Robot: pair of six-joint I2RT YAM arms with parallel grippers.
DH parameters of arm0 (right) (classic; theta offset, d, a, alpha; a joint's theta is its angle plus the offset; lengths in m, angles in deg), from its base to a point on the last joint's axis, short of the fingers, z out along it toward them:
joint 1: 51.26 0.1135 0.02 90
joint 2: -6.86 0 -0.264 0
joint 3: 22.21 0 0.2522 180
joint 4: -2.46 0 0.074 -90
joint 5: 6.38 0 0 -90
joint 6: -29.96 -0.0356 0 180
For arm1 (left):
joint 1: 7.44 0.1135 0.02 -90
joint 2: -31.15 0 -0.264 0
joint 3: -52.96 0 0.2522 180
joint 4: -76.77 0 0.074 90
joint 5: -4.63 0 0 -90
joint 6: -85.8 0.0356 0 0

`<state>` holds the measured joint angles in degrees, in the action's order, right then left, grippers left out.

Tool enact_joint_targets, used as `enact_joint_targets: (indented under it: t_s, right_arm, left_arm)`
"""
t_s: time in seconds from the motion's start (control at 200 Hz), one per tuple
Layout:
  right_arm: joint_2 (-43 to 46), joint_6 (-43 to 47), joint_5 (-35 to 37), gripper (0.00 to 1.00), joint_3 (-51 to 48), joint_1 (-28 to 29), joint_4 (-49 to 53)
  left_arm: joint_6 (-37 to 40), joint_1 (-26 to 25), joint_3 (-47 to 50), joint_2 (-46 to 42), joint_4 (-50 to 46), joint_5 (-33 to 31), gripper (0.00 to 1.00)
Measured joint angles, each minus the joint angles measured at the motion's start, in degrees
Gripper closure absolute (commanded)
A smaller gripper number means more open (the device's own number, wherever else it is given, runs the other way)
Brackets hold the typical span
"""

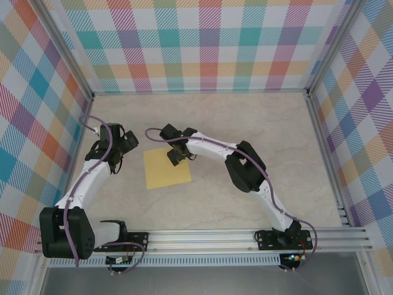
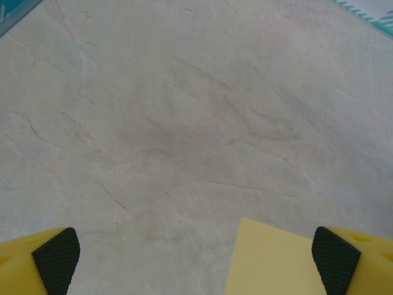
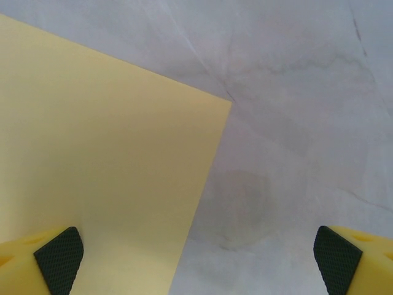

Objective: Fold a paper plane with a square sheet of paper (pick it up from the middle)
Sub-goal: Move the square sheet of paper to the center of the table.

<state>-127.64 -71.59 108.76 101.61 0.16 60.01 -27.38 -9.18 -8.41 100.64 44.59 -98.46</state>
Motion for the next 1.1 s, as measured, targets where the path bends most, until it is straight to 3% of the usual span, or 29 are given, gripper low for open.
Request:
enact_joint_targets:
  t_s: [0.275, 0.435, 0.62, 0.905, 1.1]
  right_arm:
    - [15.5, 6.4, 3.2, 0.0, -25.3, -2.6, -8.8]
    - [20.9, 7.0, 3.4, 0.0, -33.0, -7.7, -10.1]
    - [21.6, 2.8, 2.4, 0.0, -31.8, -10.6, -6.2]
    - [23.9, -14.8, -11.1, 0.0, -27.4, -6.4, -4.7]
    - [19.2, -19.5, -15.3, 0.0, -24.0, -5.9, -1.9]
  left_arm:
    - [-0.4, 0.0, -0.4, 0.3, -1.2, -0.1, 0.0]
    - [-1.3, 0.0, -0.5, 0.3, -1.6, 0.0, 0.0]
    - [-2.5, 0.0, -0.5, 0.2, -2.7, 0.2, 0.0]
    - [-3.2, 0.0, -0.5, -1.0, -2.7, 0.6, 0.0]
    - [-3.2, 0.0, -0.5, -1.0, -2.7, 0.6, 0.0]
